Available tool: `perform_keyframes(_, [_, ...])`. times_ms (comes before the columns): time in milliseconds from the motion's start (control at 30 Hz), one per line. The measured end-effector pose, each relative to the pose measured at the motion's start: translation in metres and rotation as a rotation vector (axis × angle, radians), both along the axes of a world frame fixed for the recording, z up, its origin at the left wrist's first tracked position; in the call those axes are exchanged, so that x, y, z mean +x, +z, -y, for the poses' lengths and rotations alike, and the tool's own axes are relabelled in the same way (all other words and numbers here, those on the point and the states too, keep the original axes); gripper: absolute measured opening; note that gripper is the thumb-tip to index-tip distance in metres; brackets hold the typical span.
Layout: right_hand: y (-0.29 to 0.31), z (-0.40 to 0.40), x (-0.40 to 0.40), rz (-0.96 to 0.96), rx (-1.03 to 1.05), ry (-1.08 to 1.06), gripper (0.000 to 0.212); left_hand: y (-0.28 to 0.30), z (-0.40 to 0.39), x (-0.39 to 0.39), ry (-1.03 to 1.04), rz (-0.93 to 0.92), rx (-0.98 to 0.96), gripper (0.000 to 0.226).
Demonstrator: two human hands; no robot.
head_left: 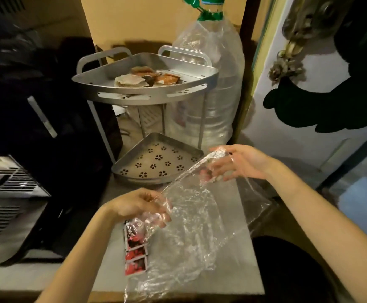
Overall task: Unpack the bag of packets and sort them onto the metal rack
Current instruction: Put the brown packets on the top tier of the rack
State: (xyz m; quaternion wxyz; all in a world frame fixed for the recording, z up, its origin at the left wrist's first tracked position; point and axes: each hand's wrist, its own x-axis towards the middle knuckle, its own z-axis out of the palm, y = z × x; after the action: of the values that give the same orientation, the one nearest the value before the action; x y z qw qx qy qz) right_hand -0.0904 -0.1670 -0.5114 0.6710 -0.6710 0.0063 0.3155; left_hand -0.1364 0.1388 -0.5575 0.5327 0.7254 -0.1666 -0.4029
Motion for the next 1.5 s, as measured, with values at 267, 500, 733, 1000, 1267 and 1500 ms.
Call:
perform_keyframes(267, [-0.043,-0.026,0.014,0.169,-0.445,0.010,0.044,-0.040,-0.033,-0.037,0.554,-0.097,-0.010,0.017])
perform_keyframes(500, [-0.074,-0.098,0.020,0.278,-0.415,-0.049,0.033,-0.042,-0.050,-0.073,0.720,0.013,0.231,0.046])
perform_keyframes(733, [-0.092,-0.154,0.023,0.440,-0.536,0.083,0.034,-0.033,-0.041,-0.086,0.799,0.789,0.696,0.072])
perform_keyframes(1000, [-0.105,-0.197,0.011,0.527,-0.606,0.136,0.026,-0.092,-0.032,-0.060,0.569,0.783,0.840,0.057])
perform_keyframes(1267, [-0.113,-0.201,-0.008,0.734,-0.778,0.050,0.038,-0.123,-0.036,-0.048,0.510,0.650,0.842,0.054])
perform_keyframes(1500, [-0.126,-0.171,-0.025,0.686,-0.747,-0.239,0.039,-0.130,-0.041,-0.043,0.499,0.568,0.781,0.060])
